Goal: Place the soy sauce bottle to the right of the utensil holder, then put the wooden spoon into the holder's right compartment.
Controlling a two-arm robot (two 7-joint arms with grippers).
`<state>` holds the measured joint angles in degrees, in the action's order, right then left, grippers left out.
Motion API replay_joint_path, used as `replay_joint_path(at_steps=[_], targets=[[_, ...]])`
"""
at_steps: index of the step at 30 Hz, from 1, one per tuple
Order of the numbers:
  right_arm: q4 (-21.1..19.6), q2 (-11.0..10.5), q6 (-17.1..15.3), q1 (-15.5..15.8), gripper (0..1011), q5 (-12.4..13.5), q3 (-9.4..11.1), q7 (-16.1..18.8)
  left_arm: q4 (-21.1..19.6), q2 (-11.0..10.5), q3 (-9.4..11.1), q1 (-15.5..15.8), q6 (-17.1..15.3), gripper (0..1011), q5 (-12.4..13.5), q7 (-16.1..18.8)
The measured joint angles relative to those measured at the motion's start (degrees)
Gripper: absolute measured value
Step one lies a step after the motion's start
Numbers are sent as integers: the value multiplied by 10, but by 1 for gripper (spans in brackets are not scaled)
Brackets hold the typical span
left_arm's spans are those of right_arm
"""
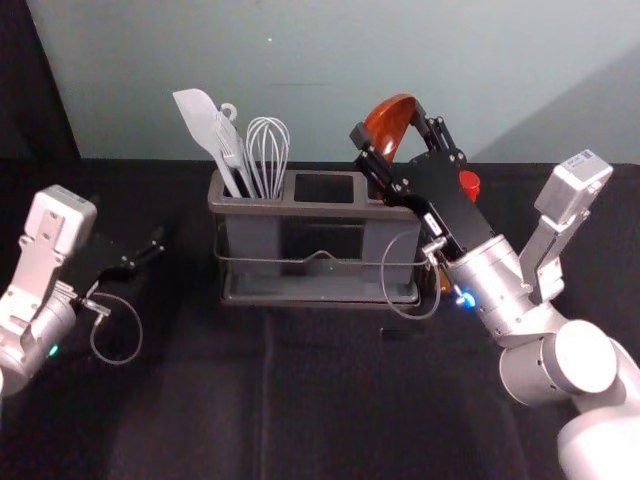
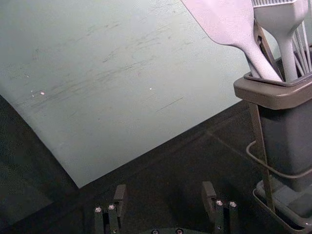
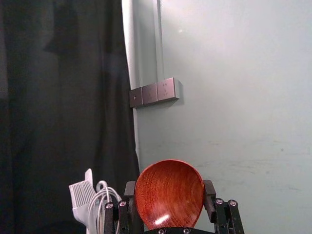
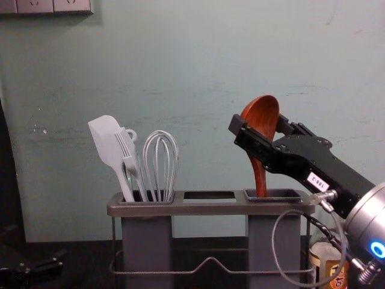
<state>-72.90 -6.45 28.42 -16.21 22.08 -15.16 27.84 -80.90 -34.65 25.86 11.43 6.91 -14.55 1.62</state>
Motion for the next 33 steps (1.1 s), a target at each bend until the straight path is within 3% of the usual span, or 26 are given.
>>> replay_joint_path(at_steps=[13,19,33], targets=[[-21,-4,-6,19,854,-8,0,-12,0,0,0,0,0,1000,0,0],[-22,-3,-6,21,1002,-15,1,-17,0,0,0,0,0,1000,0,0],[-38,0,-6,22,1002,-18,3,-20,0,0,0,0,0,1000,0,0]])
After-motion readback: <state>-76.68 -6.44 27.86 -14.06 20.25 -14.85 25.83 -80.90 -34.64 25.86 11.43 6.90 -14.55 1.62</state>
